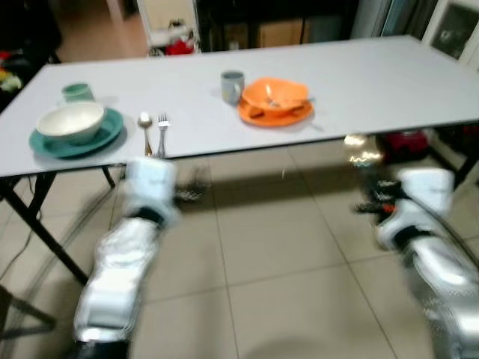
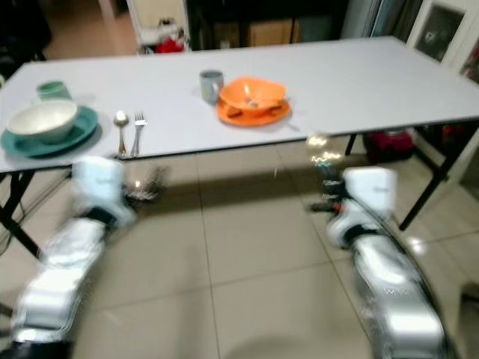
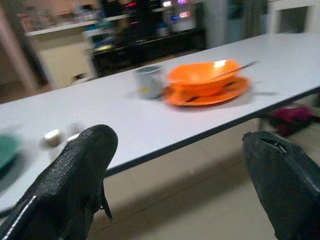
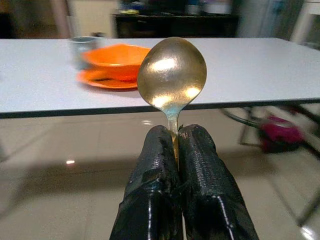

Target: Setting the table

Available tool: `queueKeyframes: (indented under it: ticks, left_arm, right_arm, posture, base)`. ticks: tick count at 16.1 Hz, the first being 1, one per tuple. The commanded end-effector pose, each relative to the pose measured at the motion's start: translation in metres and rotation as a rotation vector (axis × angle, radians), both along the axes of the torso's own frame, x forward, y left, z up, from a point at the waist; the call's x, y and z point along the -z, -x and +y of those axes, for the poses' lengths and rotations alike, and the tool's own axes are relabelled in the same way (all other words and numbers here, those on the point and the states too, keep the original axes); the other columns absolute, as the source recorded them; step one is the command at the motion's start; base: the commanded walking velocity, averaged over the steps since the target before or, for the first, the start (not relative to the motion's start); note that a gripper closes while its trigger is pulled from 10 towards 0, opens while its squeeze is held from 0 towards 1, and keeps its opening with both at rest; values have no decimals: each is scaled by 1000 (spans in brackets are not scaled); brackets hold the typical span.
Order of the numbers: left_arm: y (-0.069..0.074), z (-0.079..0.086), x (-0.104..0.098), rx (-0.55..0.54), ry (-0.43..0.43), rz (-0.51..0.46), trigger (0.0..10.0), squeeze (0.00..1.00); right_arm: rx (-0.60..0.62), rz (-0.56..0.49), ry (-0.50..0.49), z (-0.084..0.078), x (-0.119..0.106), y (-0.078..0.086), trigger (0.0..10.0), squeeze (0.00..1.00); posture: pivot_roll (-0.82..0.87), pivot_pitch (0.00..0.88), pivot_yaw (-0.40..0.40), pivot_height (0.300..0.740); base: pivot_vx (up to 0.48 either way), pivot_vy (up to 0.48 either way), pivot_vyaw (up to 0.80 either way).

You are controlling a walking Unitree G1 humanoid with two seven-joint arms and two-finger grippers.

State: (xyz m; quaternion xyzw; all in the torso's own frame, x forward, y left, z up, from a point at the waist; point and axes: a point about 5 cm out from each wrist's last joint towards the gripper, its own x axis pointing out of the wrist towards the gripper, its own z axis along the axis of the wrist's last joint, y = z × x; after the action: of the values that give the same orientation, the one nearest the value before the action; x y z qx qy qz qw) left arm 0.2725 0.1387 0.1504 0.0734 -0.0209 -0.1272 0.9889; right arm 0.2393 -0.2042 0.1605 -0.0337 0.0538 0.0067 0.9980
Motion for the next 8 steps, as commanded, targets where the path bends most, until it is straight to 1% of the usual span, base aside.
queueKeyframes:
  ticks: [1,8]
  left_arm:
    - [-1,13,-1,-40,-22,0,10000,0]
    - [-3,13,-2,-35,-28,-7,10000,0]
  right_arm:
    - [-34,-19,-14,10,-4,-2,10000,0]
    - [-36,-23,-14,11,-4,-4,10000,0]
  posture:
    - [-4,0,45,740]
    - [-1,0,42,740]
  base:
    - [315,0,0]
    - [316,0,0]
